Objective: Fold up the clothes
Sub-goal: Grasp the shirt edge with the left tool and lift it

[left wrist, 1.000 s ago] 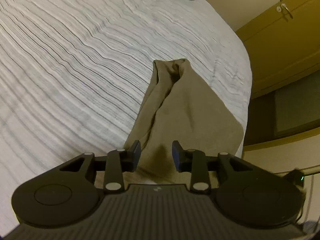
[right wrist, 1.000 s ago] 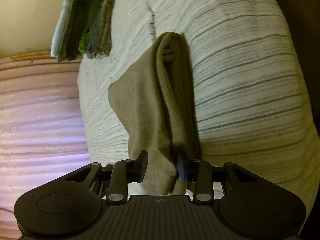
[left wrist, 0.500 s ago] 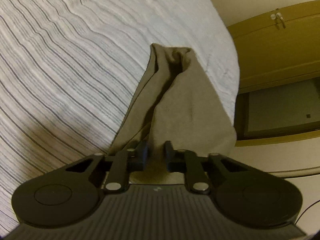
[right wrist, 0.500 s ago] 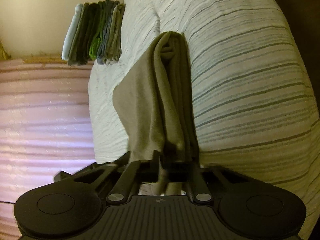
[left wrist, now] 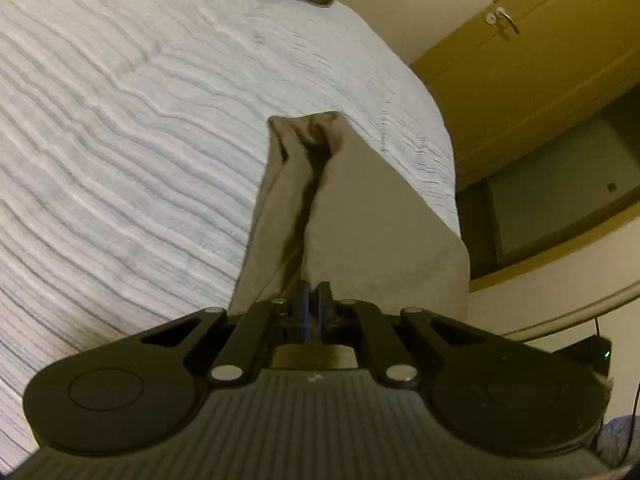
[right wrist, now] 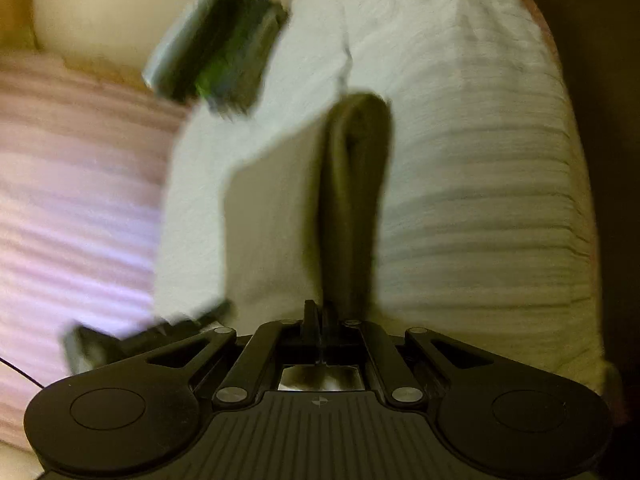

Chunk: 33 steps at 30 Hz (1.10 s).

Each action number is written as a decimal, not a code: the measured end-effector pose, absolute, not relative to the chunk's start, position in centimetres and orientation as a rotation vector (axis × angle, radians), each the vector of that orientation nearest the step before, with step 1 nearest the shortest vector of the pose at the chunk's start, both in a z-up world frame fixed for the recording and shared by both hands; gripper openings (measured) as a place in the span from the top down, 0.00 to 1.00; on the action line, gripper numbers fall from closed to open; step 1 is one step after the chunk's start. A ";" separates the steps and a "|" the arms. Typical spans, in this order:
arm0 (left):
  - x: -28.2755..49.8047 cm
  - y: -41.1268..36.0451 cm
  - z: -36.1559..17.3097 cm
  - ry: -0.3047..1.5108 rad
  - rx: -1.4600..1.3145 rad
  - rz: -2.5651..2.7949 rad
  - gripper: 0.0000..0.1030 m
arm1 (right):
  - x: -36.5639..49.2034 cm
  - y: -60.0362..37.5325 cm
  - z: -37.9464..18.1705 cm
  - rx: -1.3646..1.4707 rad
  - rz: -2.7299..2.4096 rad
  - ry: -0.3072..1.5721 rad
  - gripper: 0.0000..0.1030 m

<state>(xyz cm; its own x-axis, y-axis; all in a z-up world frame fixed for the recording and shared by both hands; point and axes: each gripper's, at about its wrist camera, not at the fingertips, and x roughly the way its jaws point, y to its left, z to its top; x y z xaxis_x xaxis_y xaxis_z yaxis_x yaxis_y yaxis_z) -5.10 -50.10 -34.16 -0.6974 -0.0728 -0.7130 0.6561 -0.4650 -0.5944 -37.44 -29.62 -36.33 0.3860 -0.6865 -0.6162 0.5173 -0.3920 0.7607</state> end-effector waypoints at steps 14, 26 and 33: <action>-7.6 -55.3 -32.7 1.371 0.709 -2.144 0.65 | -43.0 -31.7 -31.9 1.401 -1.407 -0.223 0.40; -12.4 -56.9 -33.7 1.243 0.626 -2.281 0.98 | -45.1 -34.8 -35.2 1.393 -1.457 -0.334 0.91; -13.7 -54.7 -32.6 0.968 0.739 -2.225 0.83 | -42.4 -36.4 -32.4 1.203 -1.619 -0.010 0.74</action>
